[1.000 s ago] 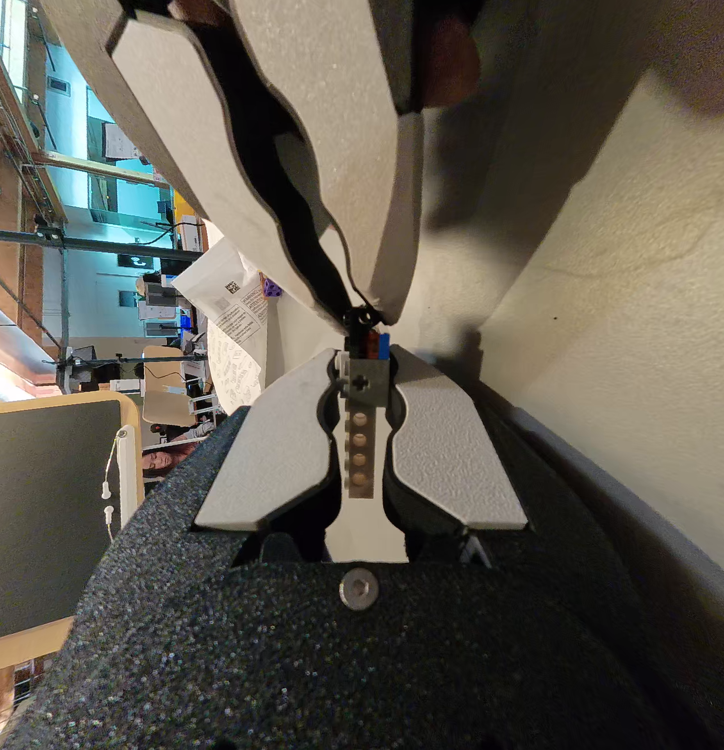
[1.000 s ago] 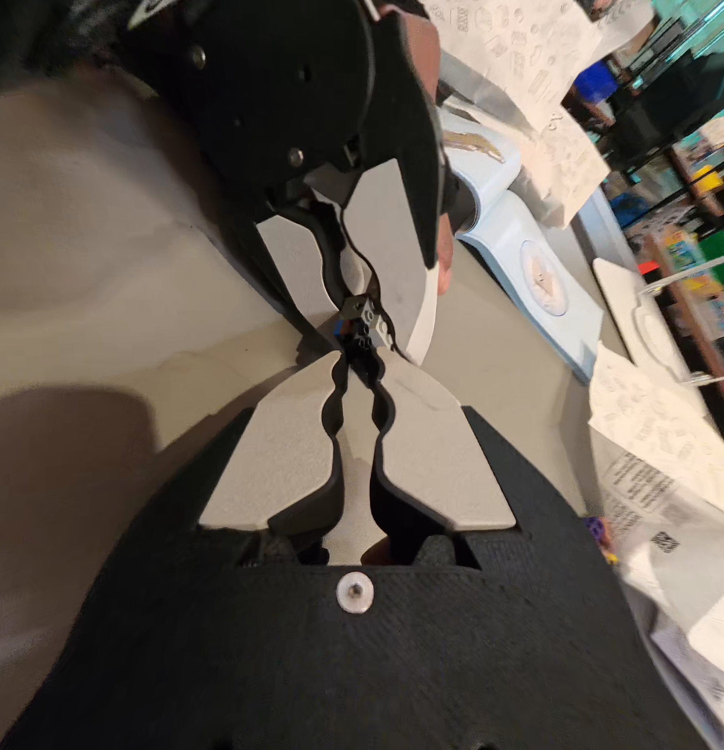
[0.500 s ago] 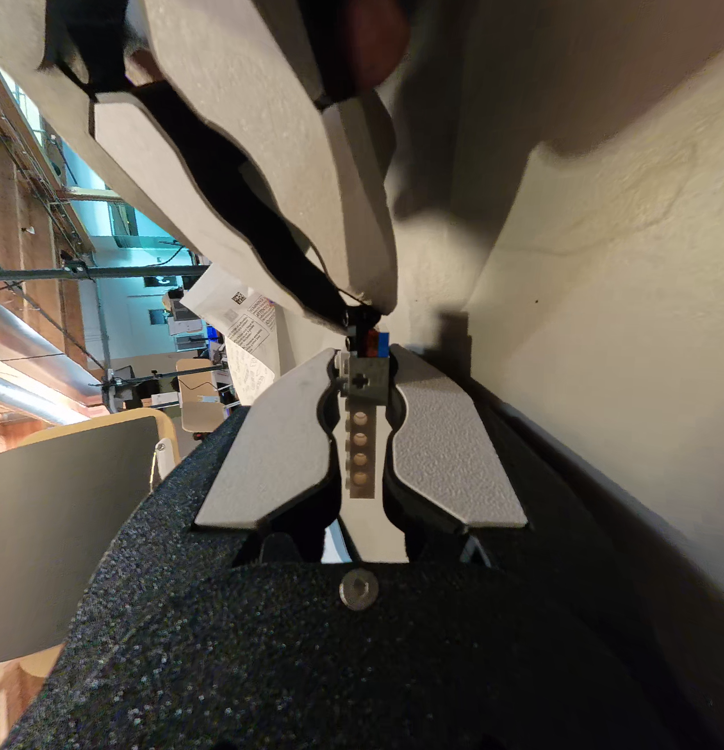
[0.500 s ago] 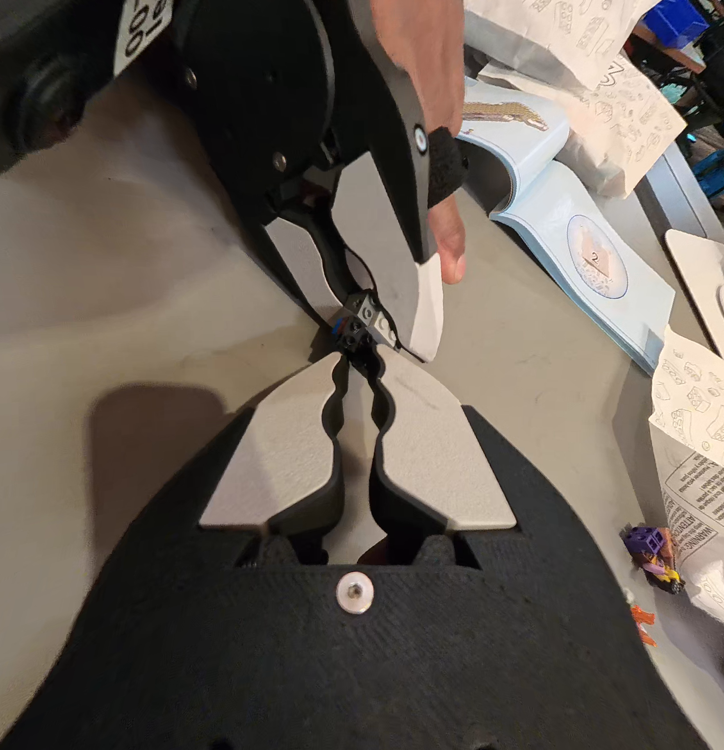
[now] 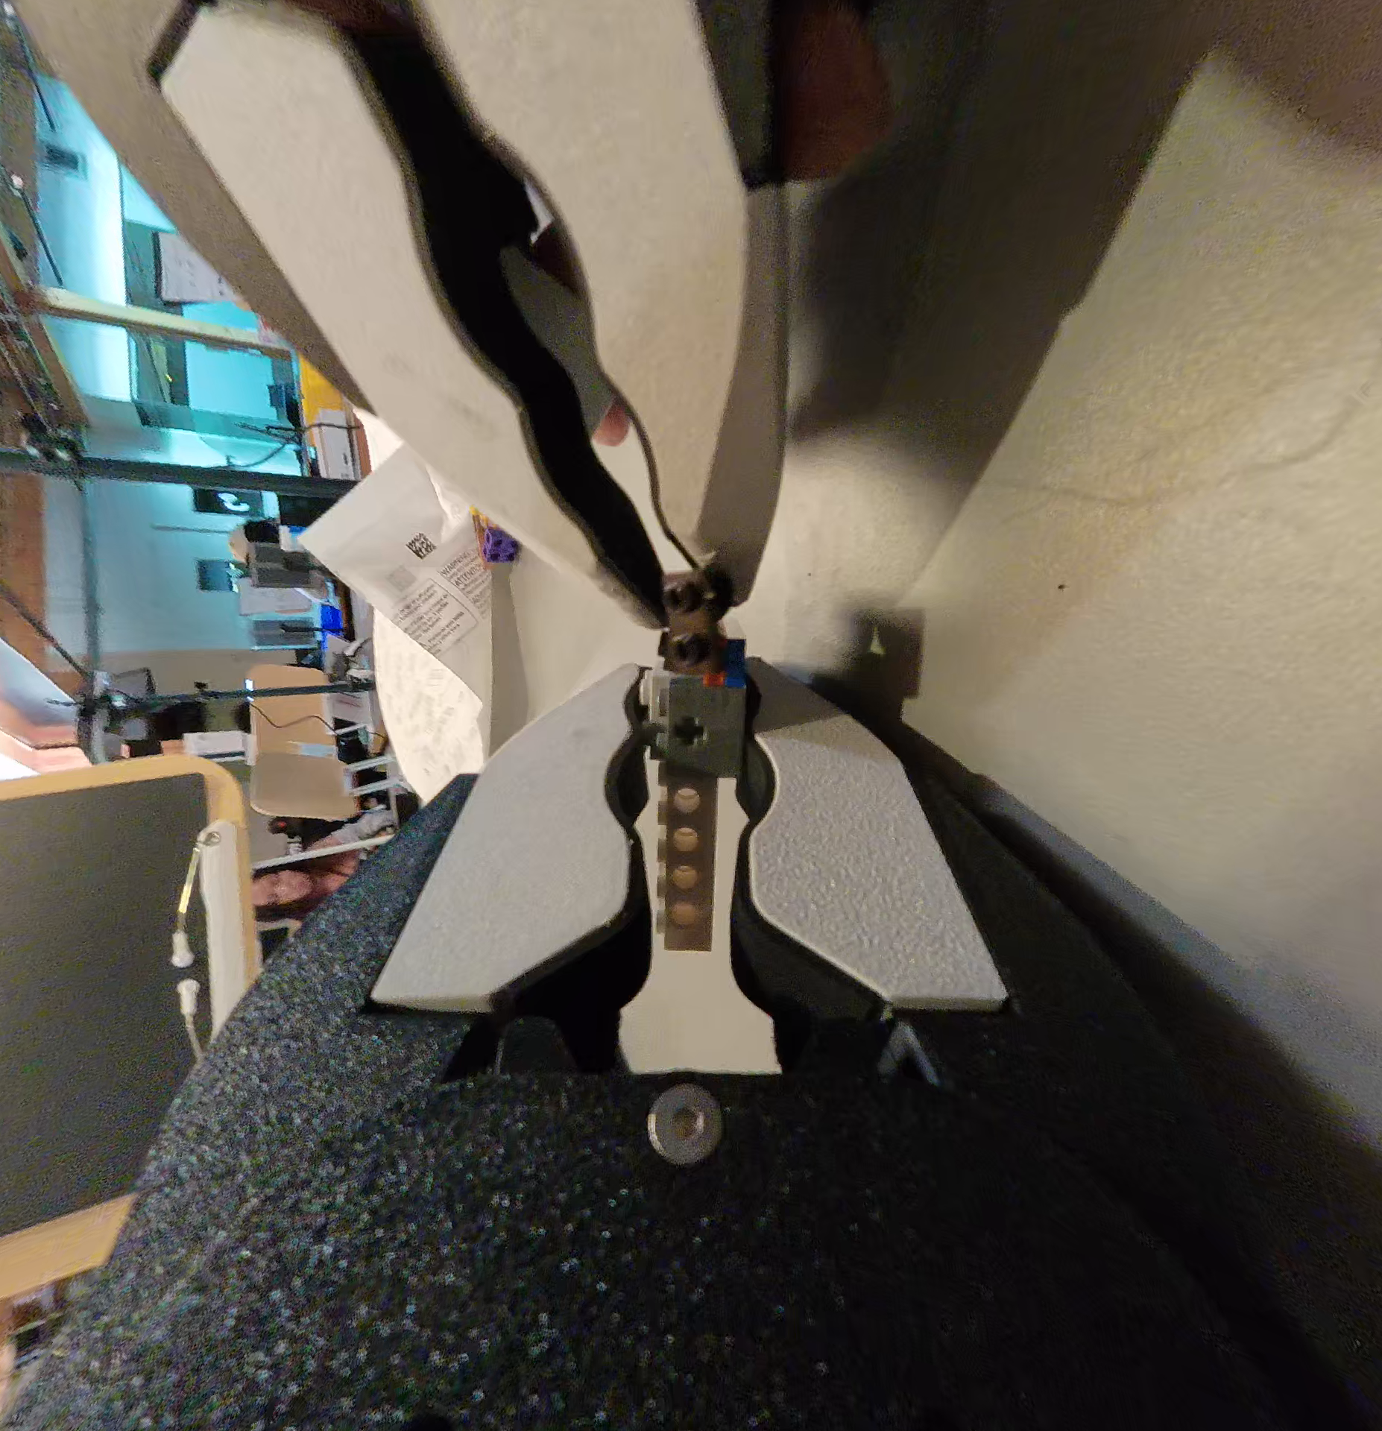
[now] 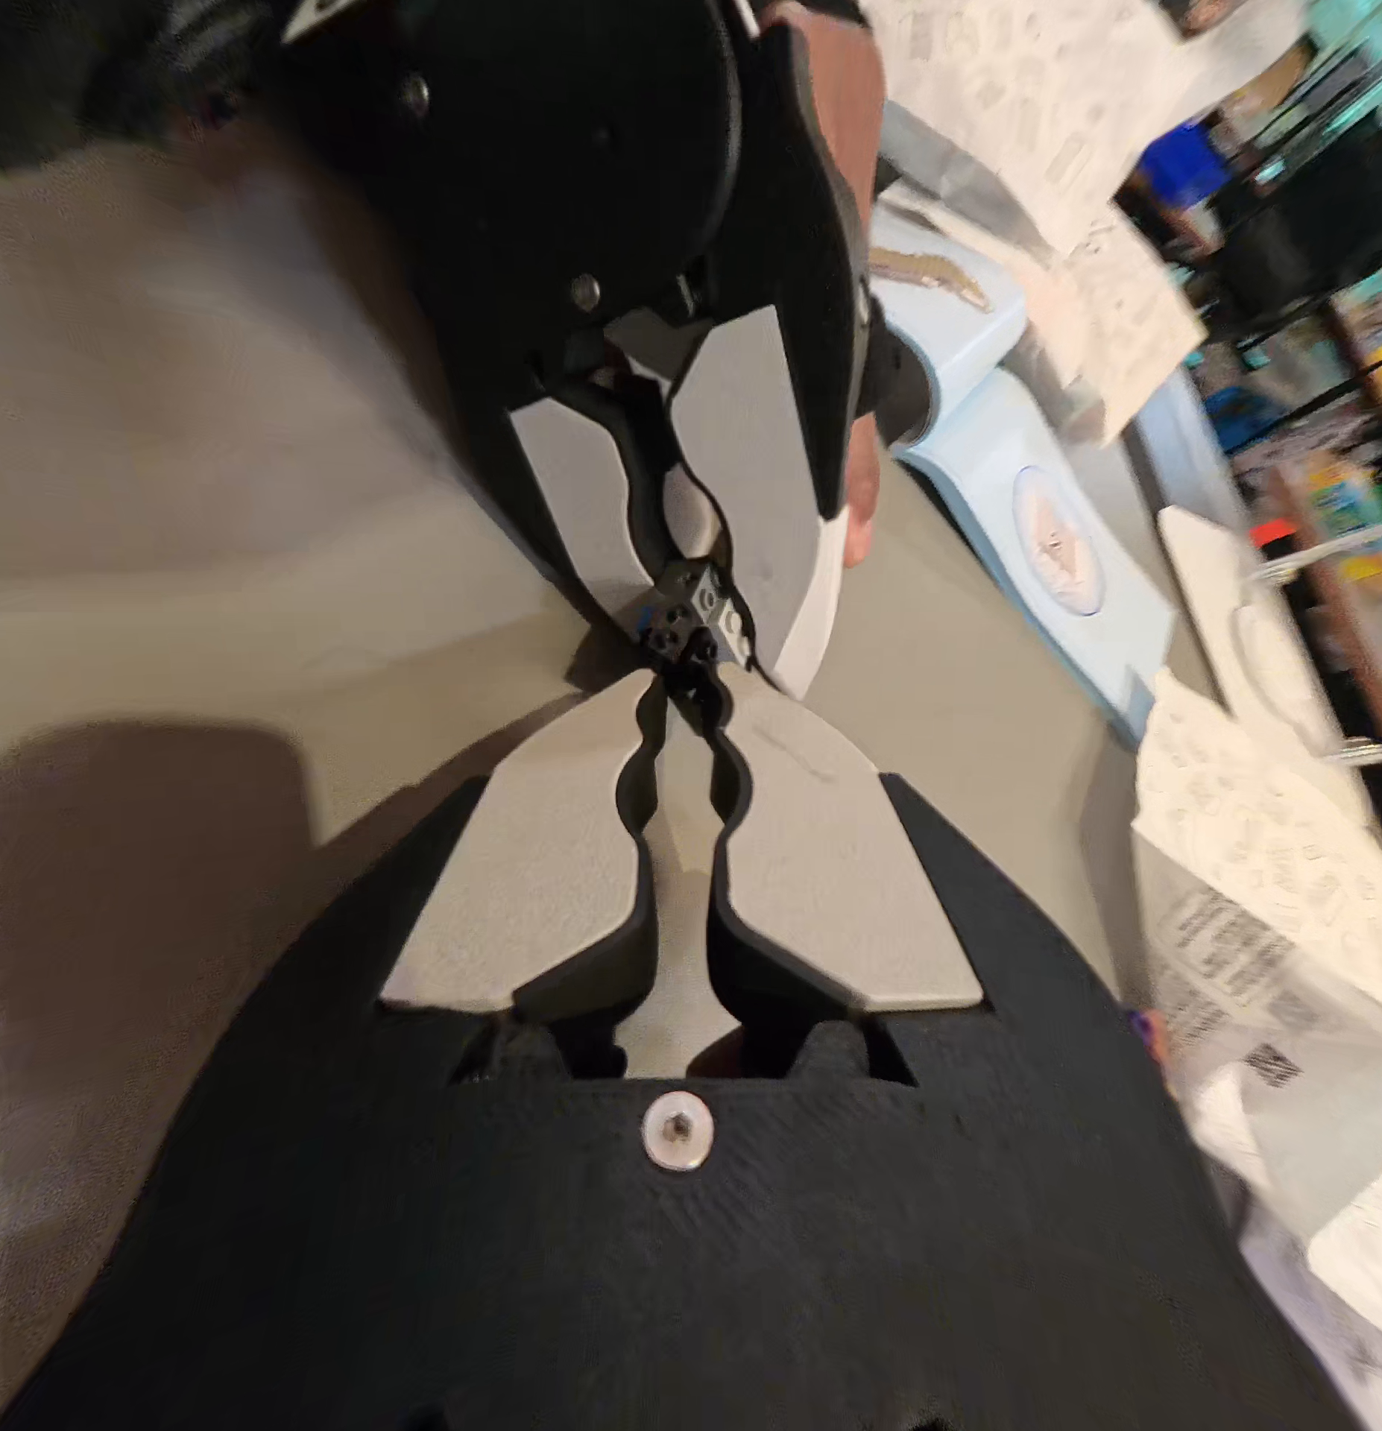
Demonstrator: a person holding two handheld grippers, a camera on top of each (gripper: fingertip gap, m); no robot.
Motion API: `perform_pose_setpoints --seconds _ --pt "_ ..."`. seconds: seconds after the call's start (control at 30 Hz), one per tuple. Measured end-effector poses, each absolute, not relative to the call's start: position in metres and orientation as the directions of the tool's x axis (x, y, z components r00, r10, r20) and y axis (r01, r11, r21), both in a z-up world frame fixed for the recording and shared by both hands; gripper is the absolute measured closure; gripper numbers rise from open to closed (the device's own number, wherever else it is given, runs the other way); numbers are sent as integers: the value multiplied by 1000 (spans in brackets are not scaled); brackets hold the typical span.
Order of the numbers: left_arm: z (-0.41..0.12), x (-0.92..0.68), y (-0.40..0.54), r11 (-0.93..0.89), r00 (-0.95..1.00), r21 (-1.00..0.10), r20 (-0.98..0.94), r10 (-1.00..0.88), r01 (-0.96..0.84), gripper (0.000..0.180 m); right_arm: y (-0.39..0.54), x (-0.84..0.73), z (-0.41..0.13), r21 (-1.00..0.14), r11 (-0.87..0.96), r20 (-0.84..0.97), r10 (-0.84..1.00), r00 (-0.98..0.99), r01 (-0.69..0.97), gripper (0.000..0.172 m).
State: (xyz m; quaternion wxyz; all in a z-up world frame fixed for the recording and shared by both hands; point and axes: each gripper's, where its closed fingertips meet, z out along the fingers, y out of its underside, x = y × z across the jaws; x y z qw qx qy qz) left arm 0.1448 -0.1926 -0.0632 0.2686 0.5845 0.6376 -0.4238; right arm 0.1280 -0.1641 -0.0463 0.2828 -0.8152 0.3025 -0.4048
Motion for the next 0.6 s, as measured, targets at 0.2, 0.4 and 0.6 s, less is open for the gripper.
perform_pose_setpoints --seconds 0.2,0.4,0.6 --pt "-64 147 -193 -14 -214 -261 -820 531 965 162 -166 131 -47 -614 -756 628 -641 441 -225 162" --pt "-64 149 -193 7 -254 -296 -807 533 955 162 -171 129 -42 -647 -725 607 -678 415 -237 162" --pt "-62 153 -192 25 -289 -326 -797 531 945 162 -206 102 -20 -737 -591 542 -806 238 -326 162"
